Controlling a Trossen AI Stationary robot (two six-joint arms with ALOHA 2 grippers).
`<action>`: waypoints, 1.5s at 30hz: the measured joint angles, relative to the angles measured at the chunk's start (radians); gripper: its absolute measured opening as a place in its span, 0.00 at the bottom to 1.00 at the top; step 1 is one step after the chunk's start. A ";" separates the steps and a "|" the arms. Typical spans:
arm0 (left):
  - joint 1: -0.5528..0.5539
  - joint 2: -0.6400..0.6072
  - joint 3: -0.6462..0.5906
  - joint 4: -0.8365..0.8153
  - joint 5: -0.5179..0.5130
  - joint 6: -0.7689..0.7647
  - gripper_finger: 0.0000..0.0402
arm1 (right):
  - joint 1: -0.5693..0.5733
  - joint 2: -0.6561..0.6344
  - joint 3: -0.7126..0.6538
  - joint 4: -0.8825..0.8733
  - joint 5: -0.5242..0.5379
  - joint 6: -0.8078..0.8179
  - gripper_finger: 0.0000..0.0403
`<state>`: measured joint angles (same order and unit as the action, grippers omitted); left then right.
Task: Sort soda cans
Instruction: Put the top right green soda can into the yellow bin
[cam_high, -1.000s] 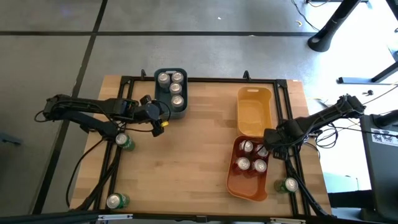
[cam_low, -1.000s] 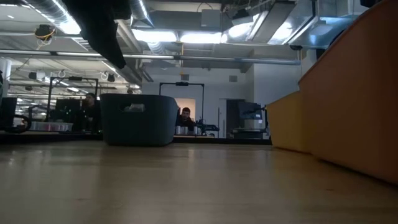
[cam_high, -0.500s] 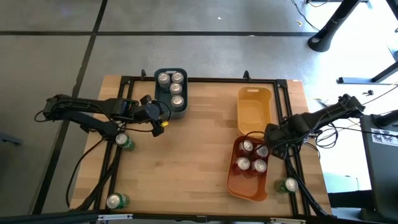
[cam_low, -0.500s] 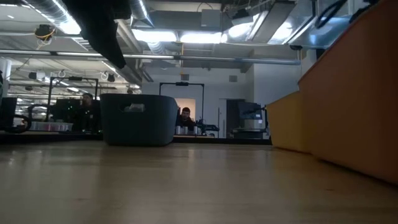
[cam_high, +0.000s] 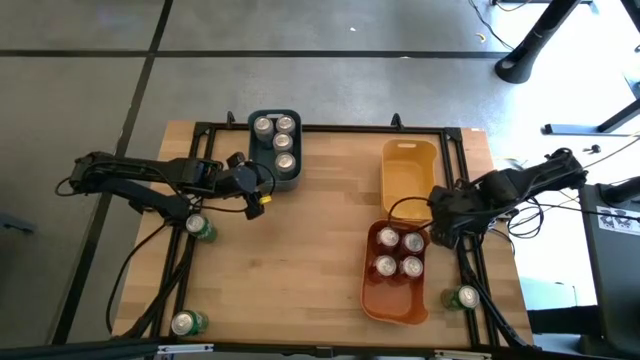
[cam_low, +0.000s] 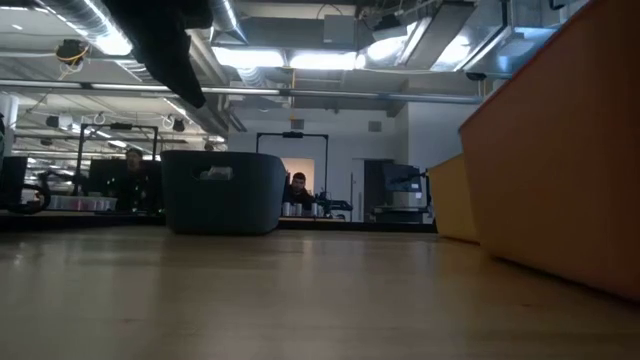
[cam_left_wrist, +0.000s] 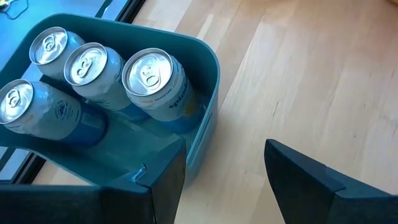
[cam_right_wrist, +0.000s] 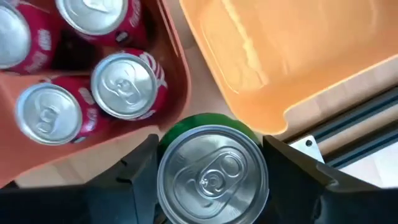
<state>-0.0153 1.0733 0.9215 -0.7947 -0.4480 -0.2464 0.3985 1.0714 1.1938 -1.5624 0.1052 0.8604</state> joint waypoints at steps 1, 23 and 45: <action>0.000 0.000 0.000 -0.001 0.000 -0.001 0.52 | 0.000 0.000 -0.014 -0.001 -0.001 0.000 0.56; 0.000 0.000 0.000 -0.001 0.000 -0.001 0.52 | 0.000 0.008 -0.029 -0.009 -0.072 0.007 0.56; 0.000 0.000 0.000 0.027 0.000 0.019 0.52 | 0.000 0.007 0.235 -0.009 0.334 -0.005 0.56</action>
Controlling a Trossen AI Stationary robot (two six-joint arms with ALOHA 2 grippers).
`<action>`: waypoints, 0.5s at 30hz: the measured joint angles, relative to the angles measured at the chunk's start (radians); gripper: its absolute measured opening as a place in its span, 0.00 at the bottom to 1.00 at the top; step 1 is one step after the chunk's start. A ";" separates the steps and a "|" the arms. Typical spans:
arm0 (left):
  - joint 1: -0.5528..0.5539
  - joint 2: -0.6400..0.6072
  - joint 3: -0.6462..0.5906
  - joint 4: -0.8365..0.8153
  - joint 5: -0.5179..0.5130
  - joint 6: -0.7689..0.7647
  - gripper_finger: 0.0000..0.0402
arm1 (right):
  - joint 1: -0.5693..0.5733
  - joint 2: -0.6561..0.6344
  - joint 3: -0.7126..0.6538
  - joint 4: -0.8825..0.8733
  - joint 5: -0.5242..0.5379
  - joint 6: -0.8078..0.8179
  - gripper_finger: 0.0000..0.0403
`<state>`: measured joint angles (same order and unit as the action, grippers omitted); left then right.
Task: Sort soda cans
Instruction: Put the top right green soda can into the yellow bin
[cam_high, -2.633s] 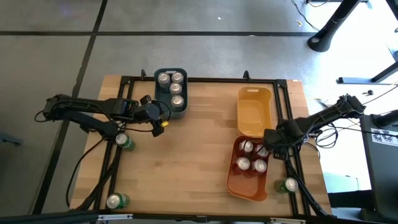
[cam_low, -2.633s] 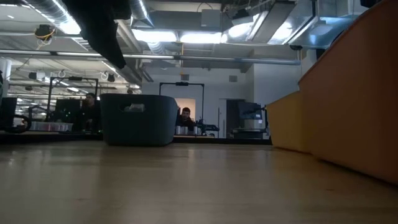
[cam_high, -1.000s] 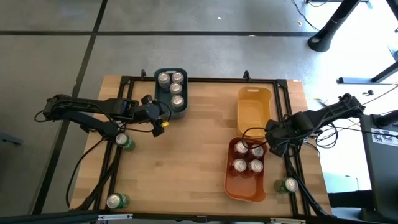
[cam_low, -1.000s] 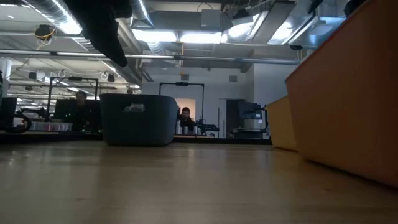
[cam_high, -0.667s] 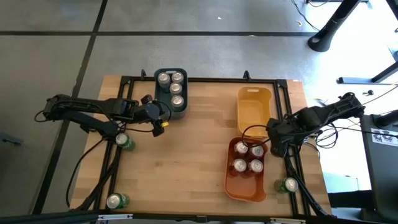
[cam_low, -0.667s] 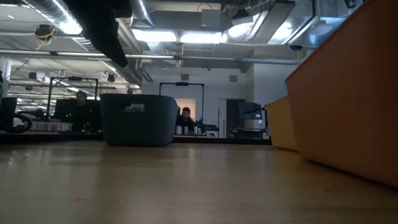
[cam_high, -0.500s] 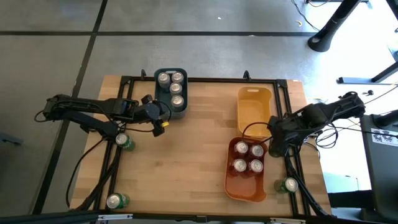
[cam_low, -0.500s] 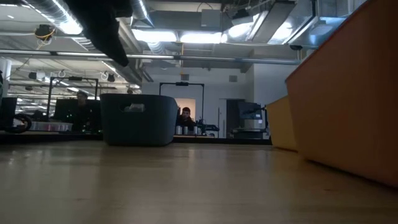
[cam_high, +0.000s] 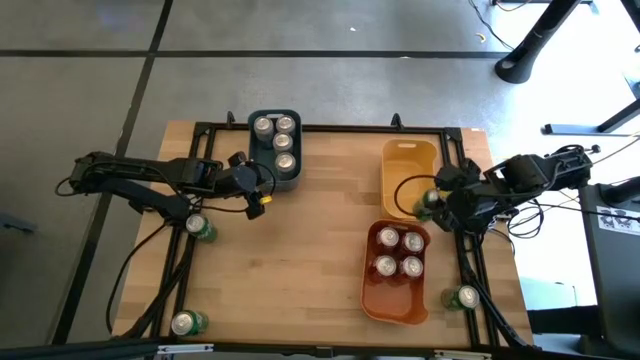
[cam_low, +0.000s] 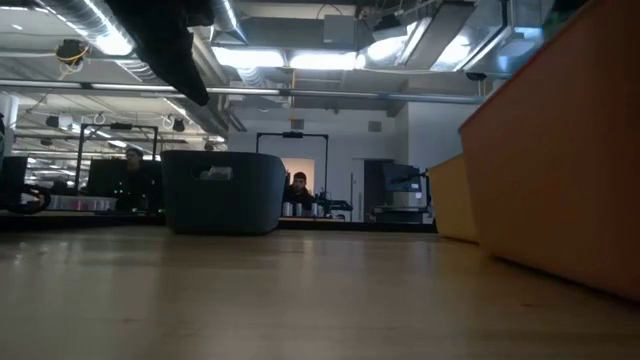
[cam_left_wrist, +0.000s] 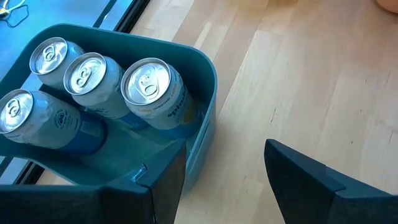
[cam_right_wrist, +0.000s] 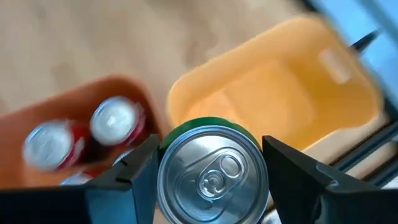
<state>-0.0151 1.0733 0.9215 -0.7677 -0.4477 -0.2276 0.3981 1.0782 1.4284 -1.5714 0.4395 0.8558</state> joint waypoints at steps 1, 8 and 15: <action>0.000 0.000 0.000 0.000 0.000 0.000 0.52 | -0.002 0.000 -0.003 0.000 0.041 0.000 0.56; 0.000 0.000 0.000 -0.001 0.000 -0.001 0.52 | -0.149 0.006 -0.098 0.005 0.182 0.001 0.56; 0.000 0.000 0.000 -0.001 0.000 -0.005 0.52 | -0.390 0.003 -0.245 0.160 0.196 -0.067 0.56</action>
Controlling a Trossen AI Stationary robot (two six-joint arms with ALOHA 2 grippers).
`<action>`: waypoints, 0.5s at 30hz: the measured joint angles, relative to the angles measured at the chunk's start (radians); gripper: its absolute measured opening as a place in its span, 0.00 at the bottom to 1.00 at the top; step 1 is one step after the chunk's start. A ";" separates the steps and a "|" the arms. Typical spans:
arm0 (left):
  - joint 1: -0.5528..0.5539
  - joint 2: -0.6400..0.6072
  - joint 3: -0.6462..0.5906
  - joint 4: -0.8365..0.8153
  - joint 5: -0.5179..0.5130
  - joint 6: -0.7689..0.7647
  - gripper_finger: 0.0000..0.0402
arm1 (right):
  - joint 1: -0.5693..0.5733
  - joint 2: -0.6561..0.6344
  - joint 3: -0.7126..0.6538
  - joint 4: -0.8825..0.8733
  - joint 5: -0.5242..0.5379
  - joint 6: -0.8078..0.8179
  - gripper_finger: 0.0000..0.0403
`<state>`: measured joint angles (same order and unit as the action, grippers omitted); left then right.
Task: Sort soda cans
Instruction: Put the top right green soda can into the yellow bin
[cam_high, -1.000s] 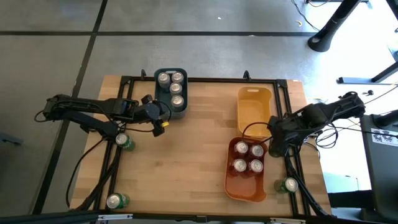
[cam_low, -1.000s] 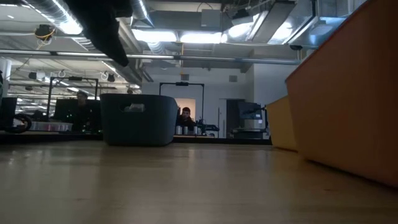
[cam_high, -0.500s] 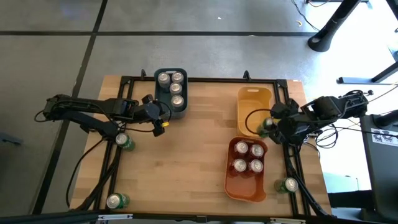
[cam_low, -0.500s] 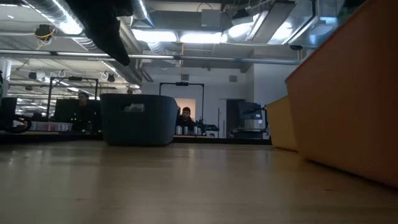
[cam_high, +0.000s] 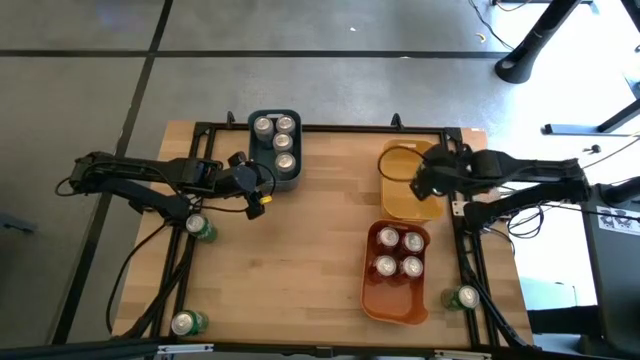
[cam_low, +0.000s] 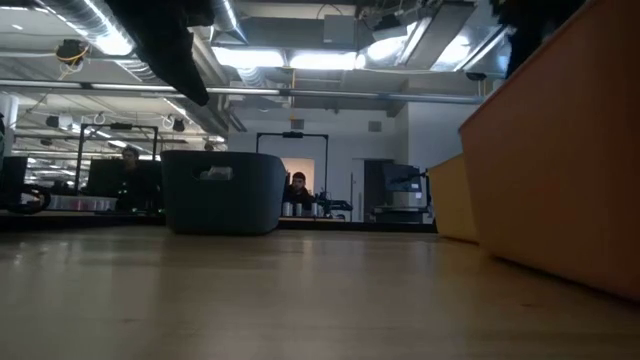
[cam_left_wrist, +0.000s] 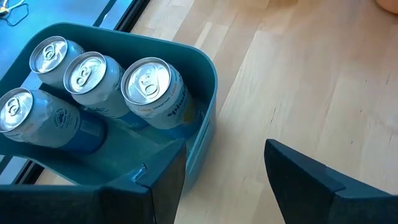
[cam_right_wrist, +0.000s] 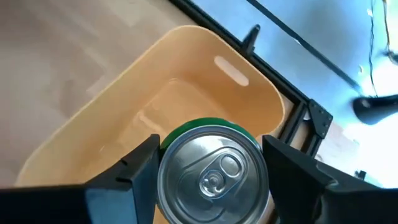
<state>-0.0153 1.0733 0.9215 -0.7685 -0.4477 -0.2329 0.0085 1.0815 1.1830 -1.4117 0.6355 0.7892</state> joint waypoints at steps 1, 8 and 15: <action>0.000 0.000 0.000 0.000 0.000 0.000 0.52 | -0.032 -0.001 -0.018 0.036 0.000 -0.023 0.56; 0.000 0.000 0.000 0.000 0.000 -0.003 0.52 | -0.242 0.000 -0.175 0.290 -0.014 -0.154 0.56; 0.000 0.000 0.000 0.000 0.000 -0.007 0.52 | -0.401 0.000 -0.307 0.503 -0.052 -0.250 0.56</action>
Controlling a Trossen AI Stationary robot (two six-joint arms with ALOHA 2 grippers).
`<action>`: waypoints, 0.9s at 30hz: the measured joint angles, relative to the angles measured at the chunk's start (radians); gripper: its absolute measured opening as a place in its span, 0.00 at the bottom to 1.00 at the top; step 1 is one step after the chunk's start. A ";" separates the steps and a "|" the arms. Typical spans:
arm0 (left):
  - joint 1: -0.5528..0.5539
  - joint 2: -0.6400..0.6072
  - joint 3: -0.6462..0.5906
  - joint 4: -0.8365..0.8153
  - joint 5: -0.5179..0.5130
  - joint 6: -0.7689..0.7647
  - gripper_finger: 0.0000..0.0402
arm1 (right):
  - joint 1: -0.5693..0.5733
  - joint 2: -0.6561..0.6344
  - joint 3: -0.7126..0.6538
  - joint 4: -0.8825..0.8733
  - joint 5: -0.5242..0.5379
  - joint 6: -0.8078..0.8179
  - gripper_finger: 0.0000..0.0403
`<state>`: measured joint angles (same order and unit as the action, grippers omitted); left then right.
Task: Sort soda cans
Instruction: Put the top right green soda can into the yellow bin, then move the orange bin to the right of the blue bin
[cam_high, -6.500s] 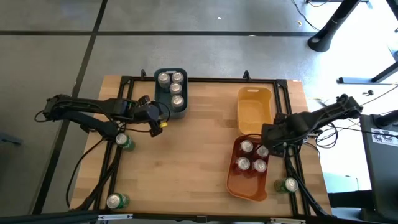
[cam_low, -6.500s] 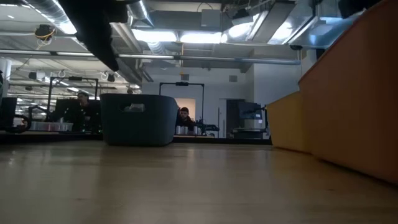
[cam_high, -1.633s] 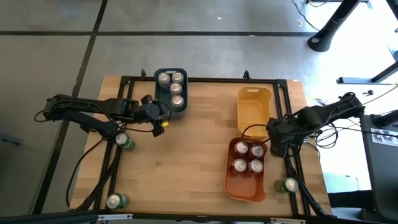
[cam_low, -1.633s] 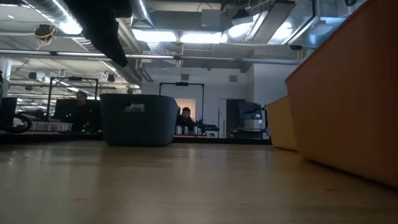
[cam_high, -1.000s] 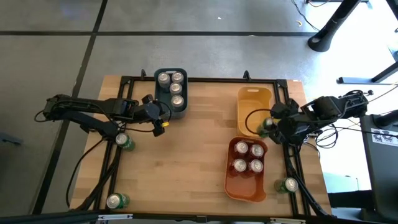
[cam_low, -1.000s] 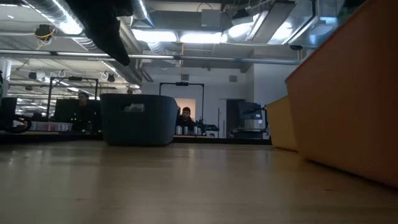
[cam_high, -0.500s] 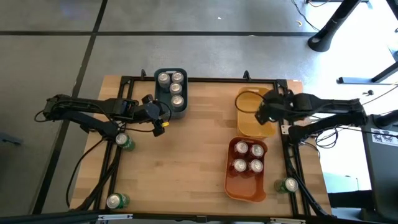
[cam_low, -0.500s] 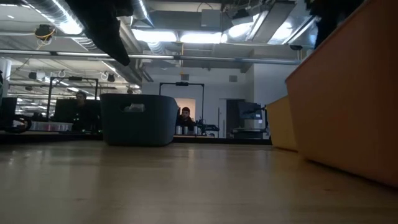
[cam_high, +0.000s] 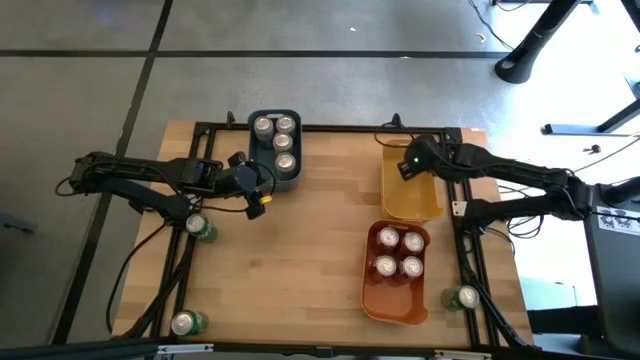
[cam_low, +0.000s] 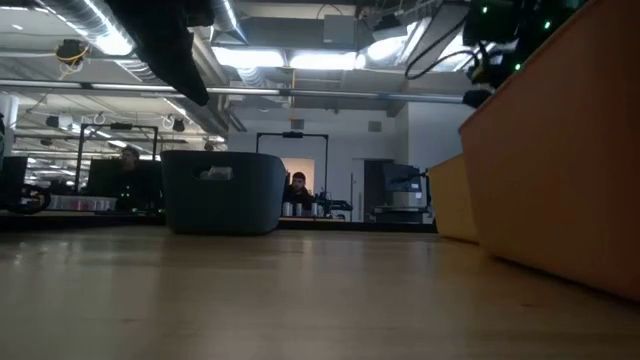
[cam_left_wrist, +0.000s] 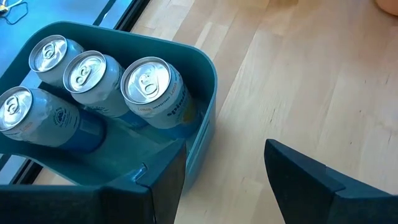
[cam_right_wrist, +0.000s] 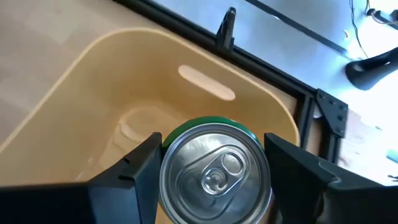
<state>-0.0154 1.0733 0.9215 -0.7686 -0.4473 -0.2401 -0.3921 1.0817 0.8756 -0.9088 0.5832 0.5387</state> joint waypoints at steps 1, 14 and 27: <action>0.000 0.000 0.000 0.001 0.000 0.000 0.52 | -0.016 0.000 -0.017 0.033 0.000 -0.009 0.56; 0.000 0.000 0.000 0.001 0.001 -0.015 0.52 | -0.168 0.000 -0.129 0.212 -0.062 -0.094 0.67; 0.000 0.000 0.000 0.002 0.001 -0.023 0.52 | -0.179 0.002 -0.125 0.209 -0.037 -0.130 0.80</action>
<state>-0.0154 1.0733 0.9215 -0.7666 -0.4468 -0.2634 -0.5707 1.0836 0.7505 -0.7000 0.5460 0.4090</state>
